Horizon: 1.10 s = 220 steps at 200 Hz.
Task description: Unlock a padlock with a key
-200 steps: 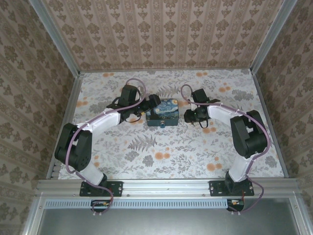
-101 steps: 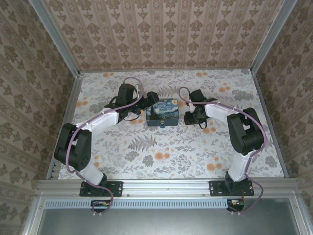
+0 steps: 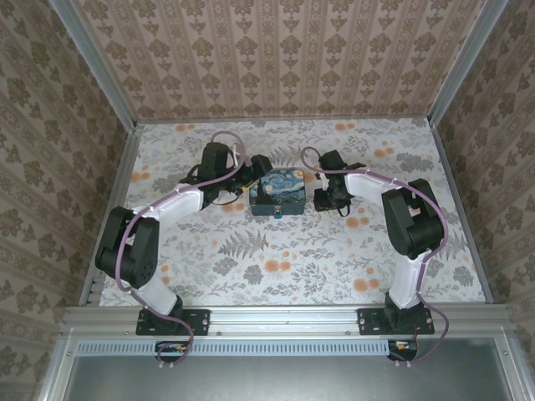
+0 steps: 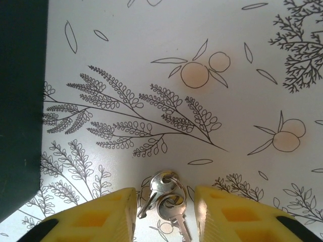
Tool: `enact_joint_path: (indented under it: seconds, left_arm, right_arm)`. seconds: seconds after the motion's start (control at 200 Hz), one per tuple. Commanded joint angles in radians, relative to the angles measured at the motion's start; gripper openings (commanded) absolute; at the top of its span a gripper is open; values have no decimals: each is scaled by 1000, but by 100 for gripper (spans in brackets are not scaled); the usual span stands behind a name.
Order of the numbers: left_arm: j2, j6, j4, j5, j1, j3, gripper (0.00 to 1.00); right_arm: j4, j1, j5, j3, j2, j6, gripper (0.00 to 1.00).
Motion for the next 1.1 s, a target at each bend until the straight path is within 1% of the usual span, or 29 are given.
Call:
enact_joint_path:
  seconds: [0.0,0.08,0.185,0.25,0.385,0.445,0.61,0.615,0.64,0.74,0.815,0.92,0.995,1.095]
  left_arm:
    - [9,-15,31,22,17,-12,100]
    - [9,-17,34,22,16,-15,100]
    - [9,-20,36,23,18,-20,100]
    - [9,-20,34,23,17,-23,100]
    - [3,-15,25,22,12,-31,100]
    - [0,-11,20,20,9,-35,100]
    - [-17,24,-18,14,1,-34,100]
    - [-17,27,-21,13,-14,-33,100]
    - [-23,33,-31,10,-31,-33,100]
    - [-46,49,-68,-13,-56,-38,100]
    - [-81,40,-87,-69,-78,-62,99]
    - [-134,-22,-112,-182,-101,-119,99]
    - [-169,-48,-104,-217,-112,-160,100]
    - [-199,-63,-122,-232,-126,-183,100]
  right_arm:
    - [-44,12,23,0,14,-6,34]
    - [-31,16,19,-21,1,2,34]
    - [-18,18,10,-44,-14,12,27]
    - [-18,17,6,-61,-27,16,21]
    - [-18,17,-3,-101,-68,25,6]
    - [13,17,-6,-123,-95,31,0]
    - [35,16,-53,-195,-207,71,0]
    - [37,17,-54,-198,-211,73,0]
    - [43,18,-71,-211,-233,84,0]
    - [84,17,-160,-276,-329,130,0]
    - [131,17,-240,-330,-392,175,0]
    - [238,27,-334,-424,-458,277,0]
    - [311,59,-357,-487,-483,341,0]
    - [390,119,-345,-549,-488,405,0]
